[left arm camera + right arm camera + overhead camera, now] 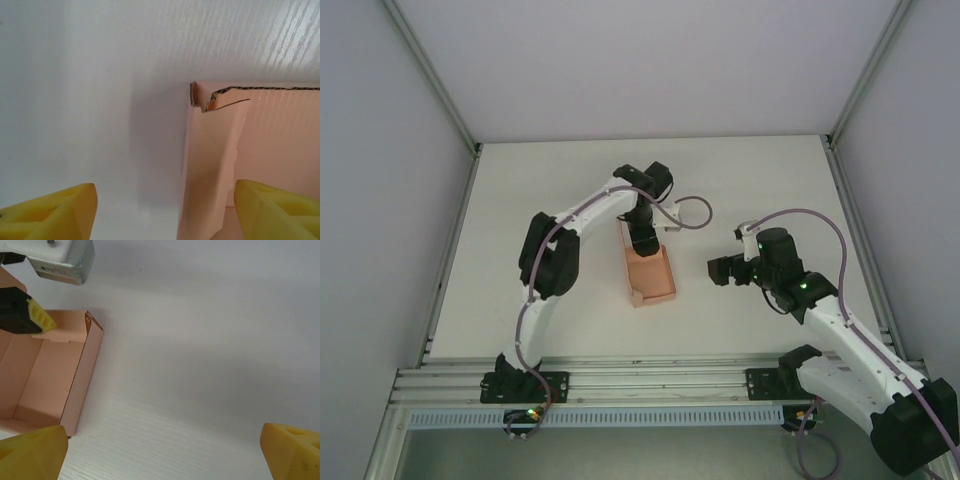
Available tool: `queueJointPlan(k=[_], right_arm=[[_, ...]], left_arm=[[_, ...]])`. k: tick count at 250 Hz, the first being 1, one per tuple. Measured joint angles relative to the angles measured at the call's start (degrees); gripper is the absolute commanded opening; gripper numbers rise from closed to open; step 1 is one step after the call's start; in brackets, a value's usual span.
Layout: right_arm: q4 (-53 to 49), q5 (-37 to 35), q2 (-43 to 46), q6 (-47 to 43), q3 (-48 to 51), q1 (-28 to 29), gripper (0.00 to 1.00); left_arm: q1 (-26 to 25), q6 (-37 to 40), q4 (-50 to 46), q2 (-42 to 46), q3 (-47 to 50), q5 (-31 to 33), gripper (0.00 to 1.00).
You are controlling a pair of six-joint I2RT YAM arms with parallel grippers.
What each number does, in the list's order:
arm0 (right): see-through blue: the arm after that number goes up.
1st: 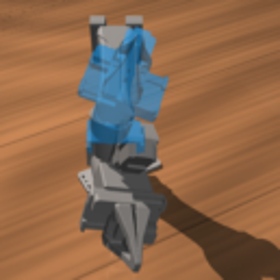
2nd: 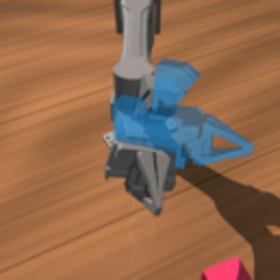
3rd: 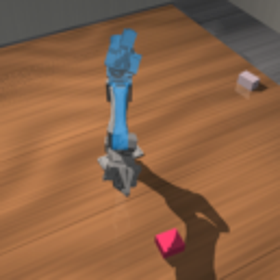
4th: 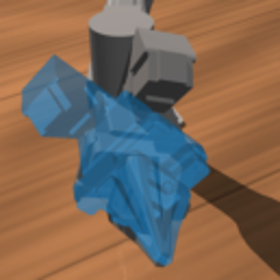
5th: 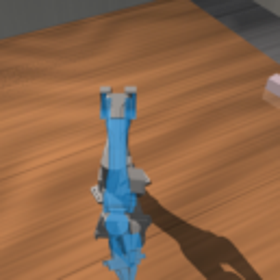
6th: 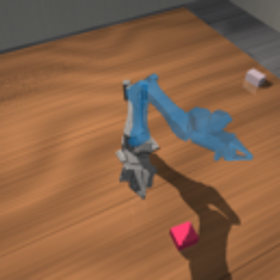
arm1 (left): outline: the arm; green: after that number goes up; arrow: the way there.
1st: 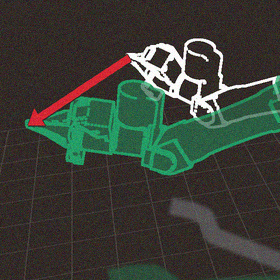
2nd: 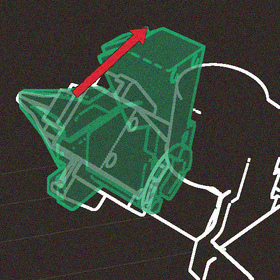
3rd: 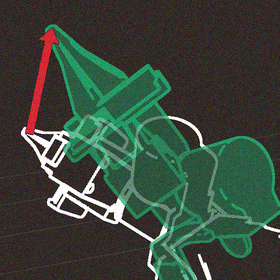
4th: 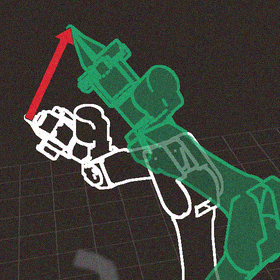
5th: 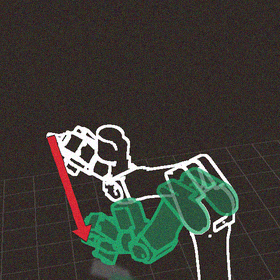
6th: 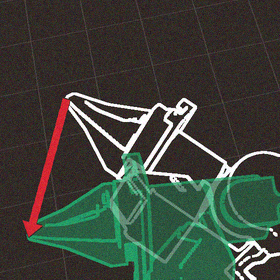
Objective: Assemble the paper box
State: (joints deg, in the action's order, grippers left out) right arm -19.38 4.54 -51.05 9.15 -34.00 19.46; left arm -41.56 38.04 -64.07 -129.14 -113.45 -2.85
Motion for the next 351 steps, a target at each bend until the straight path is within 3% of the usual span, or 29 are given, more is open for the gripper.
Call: queueJointPlan(k=[29, 62, 104, 201, 223, 279, 351], right_arm=[[0.0, 0.2, -0.9, 0.0, 0.0, 0.0, 1.0], [0.1, 0.2, -1.2, 0.0, 0.0, 0.0, 1.0], [0.1, 0.2, -1.2, 0.0, 0.0, -0.1, 1.0], [0.1, 0.2, 0.8, 0.0, 0.0, -0.1, 1.0], [0.1, 0.2, 1.6, 0.0, 0.0, -0.1, 1.0], [0.4, 0.1, 2.4, 0.0, 0.0, -0.1, 1.0], [4.7, -3.9, 2.3, 7.6, 0.5, -0.1, 1.0]], left_arm=[[0.0, 0.5, -0.7, -1.6, -0.7, 0.0, 0.49], [0.0, 0.7, -1.2, -3.1, -0.8, 0.0, 0.42], [0.0, 0.4, -1.3, -4.0, -0.8, 0.2, 0.23], [0.3, -1.0, -1.0, -6.2, -0.7, 4.3, 0.18], [0.3, -2.0, -0.8, -6.2, -0.6, 5.2, 0.0], [0.3, -4.7, 3.8, -4.5, 2.2, 9.2, 0.0], [-1.4, -15.0, 27.9, 5.9, 15.2, 26.6, 0.0]])
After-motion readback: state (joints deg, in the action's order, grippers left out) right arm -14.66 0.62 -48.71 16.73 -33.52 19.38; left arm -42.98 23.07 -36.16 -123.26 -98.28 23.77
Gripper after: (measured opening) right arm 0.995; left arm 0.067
